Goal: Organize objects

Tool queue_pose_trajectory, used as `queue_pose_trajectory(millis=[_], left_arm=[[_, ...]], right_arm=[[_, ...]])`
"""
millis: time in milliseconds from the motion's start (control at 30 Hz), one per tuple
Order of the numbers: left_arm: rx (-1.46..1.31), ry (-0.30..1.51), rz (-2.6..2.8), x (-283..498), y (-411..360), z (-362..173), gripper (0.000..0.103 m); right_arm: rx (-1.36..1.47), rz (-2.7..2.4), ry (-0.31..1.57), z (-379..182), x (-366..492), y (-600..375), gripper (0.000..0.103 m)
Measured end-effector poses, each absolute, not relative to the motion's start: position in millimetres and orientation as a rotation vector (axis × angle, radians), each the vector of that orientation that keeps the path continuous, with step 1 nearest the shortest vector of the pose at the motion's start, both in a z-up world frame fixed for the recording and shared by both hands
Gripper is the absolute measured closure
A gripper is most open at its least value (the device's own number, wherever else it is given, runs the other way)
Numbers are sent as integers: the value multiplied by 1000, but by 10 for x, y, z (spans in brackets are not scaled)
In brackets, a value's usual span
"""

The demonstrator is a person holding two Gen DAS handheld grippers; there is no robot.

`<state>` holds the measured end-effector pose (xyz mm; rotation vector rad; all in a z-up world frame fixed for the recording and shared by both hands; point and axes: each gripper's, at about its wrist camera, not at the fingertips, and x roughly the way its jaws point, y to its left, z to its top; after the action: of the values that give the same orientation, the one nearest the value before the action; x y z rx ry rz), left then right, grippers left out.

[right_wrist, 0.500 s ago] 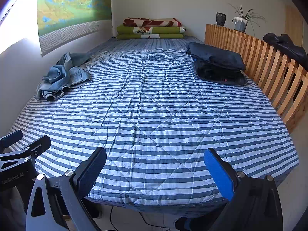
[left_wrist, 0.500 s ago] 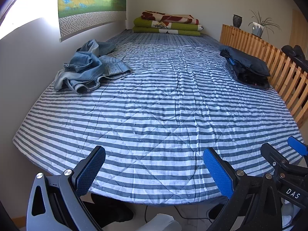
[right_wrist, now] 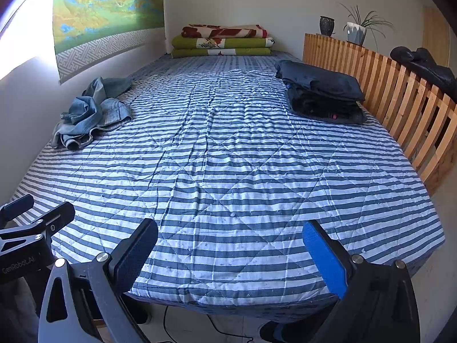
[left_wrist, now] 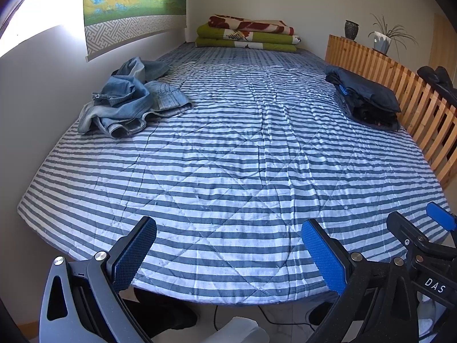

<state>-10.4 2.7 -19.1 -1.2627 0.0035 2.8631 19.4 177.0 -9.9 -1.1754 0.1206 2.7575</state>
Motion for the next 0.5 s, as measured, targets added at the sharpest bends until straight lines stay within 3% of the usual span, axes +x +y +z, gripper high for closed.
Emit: queue_pose_trajectory(millis=[500], left_arm=[[-1263, 14, 2843, -147, 24, -163, 0]], right_arm=[[-1173, 2756, 121, -96, 192, 1782, 3]])
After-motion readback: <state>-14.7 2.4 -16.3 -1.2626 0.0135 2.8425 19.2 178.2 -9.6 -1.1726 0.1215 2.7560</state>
